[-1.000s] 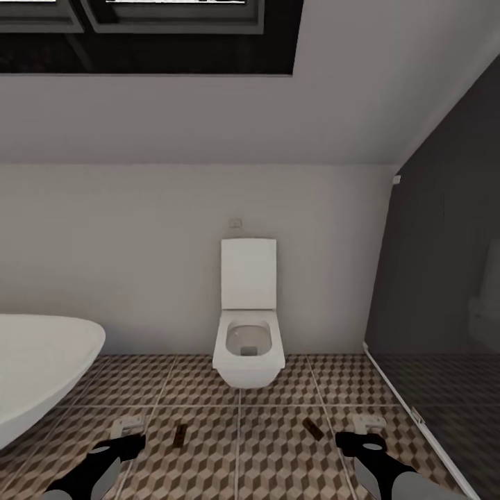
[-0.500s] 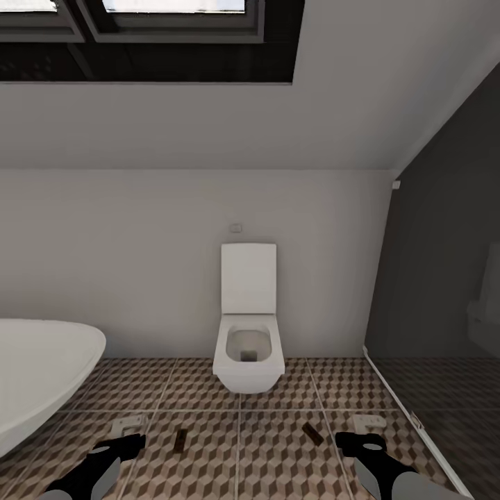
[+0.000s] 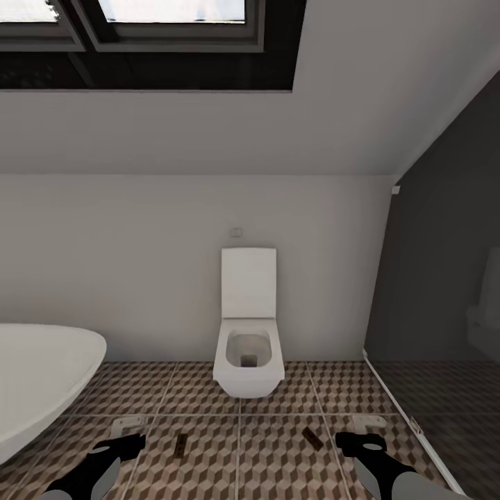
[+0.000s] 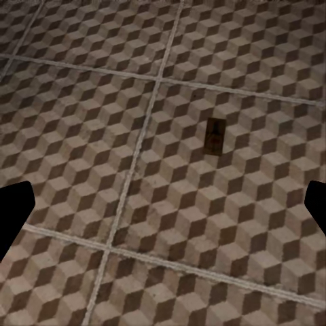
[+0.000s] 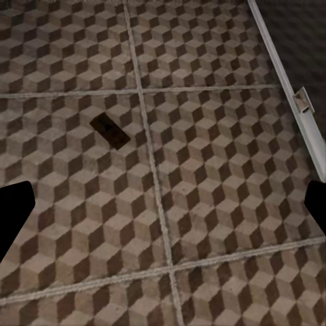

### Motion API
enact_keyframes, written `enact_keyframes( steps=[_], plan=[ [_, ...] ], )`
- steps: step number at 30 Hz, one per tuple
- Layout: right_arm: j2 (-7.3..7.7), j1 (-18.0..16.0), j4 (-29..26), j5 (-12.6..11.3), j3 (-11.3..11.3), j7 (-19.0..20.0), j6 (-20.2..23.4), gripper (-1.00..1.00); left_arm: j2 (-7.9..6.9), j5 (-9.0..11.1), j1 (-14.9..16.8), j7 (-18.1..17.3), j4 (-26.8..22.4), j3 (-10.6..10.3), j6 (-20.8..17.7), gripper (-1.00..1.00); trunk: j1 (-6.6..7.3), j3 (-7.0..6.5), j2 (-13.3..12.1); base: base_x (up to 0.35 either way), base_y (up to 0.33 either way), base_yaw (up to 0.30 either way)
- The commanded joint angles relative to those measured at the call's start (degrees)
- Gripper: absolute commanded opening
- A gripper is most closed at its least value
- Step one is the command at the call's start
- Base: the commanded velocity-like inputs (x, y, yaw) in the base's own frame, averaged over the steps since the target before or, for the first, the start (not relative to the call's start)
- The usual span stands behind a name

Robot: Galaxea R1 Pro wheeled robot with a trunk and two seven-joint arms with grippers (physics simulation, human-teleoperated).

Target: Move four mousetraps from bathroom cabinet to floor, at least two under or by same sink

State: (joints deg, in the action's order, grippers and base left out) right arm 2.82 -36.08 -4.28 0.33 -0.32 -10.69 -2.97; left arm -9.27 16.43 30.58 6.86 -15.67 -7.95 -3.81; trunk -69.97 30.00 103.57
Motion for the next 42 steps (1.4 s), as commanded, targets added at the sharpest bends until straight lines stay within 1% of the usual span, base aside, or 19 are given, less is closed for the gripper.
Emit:
enact_keyframes(
  steps=[1, 11, 17, 21, 24, 27, 30, 33, 34, 37, 42],
  plan=[
    [-0.01, -0.04, 0.06, 0.02, -0.04, -0.12, -0.2, 1.0, -0.05, 0.53, 0.0, 0.35, -0.15, -0.49, -0.32, 1.0, 0.23, -0.12, -0.38, 0.0, 0.0, 0.0],
    [-0.01, -0.04, 1.06, 0.02, -0.04, -0.05, -0.13, 1.0, -0.05, 0.57, 0.0, 0.35, -0.15, -0.32, -0.32, 1.0, 2.43, -1.91, -4.39, 0.0, 0.0, 0.0],
    [0.07, 0.03, 4.1, 0.06, -0.04, -0.02, -0.11, 1.0, -0.05, 0.75, 0.0, 0.35, 0.53, -0.31, -0.32, 1.0, 3.75, -2.99, -6.8, 0.0, 0.0, 0.0],
    [0.45, 0.52, 5.09, 0.04, -0.04, 0.15, -0.11, 1.0, 0.17, 0.95, 0.0, 0.35, 1.2, -0.35, -0.32, 1.0, 4.63, -3.71, -8.41, 0.0, 0.0, 0.0],
    [1.57, 1.57, 5.6, 0.03, -0.04, 0.35, -0.11, 1.0, 0.57, 1.04, 0.0, 0.35, 3.12, -0.38, -0.31, 1.0, 5.28, -4.25, -9.61, 0.0, 0.0, 0.0],
    [2.73, 2.99, 5.86, 0.09, -0.04, 0.5, -0.11, 1.0, 0.83, 0.98, 0.0, 0.33, 6.2, -0.39, -0.11, 1.0, 5.94, -4.79, -10.81, 0.0, 0.0, 0.0],
    [3.46, 4.15, 5.99, 0.11, -0.04, 0.58, -0.14, 1.0, 1.0, 0.93, 0.0, 0.3, 9.12, -0.39, 0.86, 1.0, 6.6, -5.32, -12.01, 0.0, 0.0, 0.0],
    [3.83, 4.92, 6.06, 0.08, -0.04, 0.63, -0.17, 1.0, 1.09, 1.02, 0.0, 0.3, 11.24, -0.4, 2.68, 1.0, 7.26, -5.86, -13.22, 0.0, 0.0, 0.0],
    [3.83, 4.92, 6.06, 0.08, -0.04, 0.63, -0.17, 1.0, 1.09, 1.02, 0.0, 0.3, 11.24, -0.4, 2.68, 1.0, 7.48, -6.04, -13.62, 0.0, 0.0, 0.0],
    [4.01, 5.41, 6.09, 0.01, -0.04, 0.65, -0.16, 1.0, 1.12, 1.12, 0.0, 0.33, 12.51, -0.38, 4.33, 1.0, 8.14, -6.58, -14.82, 0.0, 0.0, 0.0],
    [4.11, 5.9, 6.12, -0.04, -0.04, 0.67, -0.13, 1.0, 1.12, 1.2, 0.0, 0.34, 14.1, -0.34, 5.52, 1.0, 9.24, -7.48, -16.83, 0.0, 0.0, 0.0]
  ],
)
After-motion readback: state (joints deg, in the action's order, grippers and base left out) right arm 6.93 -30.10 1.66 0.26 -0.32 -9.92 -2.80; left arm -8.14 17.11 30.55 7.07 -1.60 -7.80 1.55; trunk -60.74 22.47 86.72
